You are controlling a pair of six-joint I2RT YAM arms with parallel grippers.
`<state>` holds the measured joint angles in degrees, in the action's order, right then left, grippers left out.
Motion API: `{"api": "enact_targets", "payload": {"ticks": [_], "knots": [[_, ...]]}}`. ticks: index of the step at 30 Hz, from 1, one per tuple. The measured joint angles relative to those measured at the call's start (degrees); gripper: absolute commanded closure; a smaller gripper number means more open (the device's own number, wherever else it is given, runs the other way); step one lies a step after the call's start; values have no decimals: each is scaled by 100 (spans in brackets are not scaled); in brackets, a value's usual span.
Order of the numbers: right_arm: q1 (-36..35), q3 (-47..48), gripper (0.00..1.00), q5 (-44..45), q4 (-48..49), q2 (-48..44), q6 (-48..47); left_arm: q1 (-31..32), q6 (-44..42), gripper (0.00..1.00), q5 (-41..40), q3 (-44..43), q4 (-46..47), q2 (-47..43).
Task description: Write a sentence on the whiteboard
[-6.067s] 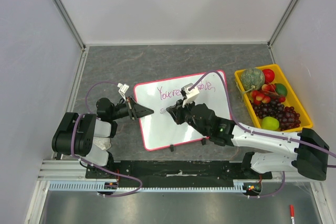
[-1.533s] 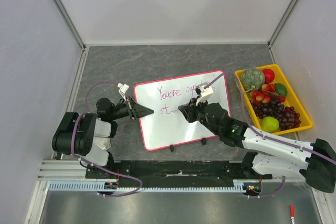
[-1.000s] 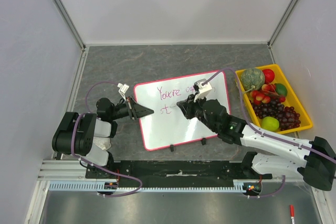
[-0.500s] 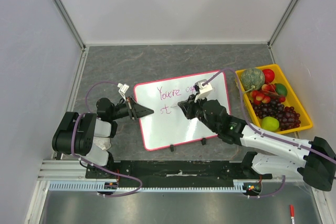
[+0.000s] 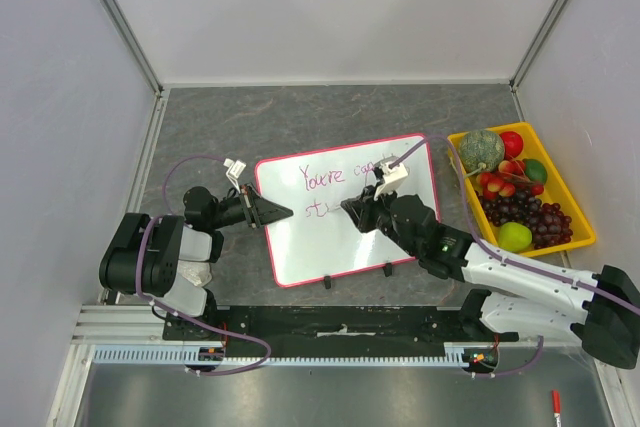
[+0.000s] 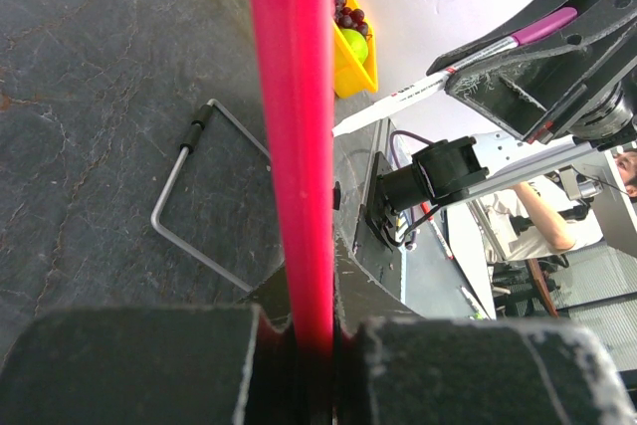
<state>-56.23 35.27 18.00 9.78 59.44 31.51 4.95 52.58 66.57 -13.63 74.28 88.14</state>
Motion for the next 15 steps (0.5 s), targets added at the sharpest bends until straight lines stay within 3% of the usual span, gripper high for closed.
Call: {"api": "enact_targets", "payload": {"ticks": [15], "knots": [[-2, -107, 100, -103, 81, -13, 151, 0, 0, 98, 0, 0, 0, 0]]}}
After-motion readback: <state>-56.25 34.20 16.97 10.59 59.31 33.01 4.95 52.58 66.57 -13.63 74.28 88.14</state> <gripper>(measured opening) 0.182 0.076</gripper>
